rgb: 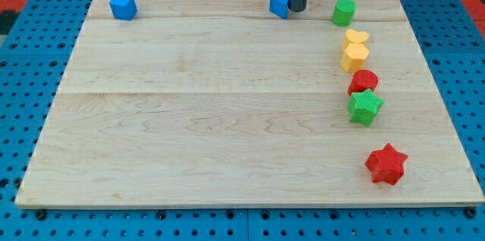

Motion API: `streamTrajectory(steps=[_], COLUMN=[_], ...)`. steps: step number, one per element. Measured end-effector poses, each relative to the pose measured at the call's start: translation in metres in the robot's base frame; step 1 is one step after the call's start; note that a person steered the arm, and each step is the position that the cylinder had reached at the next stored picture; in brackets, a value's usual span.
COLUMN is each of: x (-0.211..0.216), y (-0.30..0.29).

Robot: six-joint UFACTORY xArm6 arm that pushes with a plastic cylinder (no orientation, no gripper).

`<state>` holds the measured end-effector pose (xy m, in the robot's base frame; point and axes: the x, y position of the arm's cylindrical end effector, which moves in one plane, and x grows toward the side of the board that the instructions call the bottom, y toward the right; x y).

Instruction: Nudge the green circle right a bit

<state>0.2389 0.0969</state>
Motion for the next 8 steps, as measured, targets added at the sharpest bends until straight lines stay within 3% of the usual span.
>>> streamTrajectory(steps=[1,2,3,8], x=[-0.006,-0.006,-0.004,-0.004], y=[0.004,-0.064,-0.075,-0.077])
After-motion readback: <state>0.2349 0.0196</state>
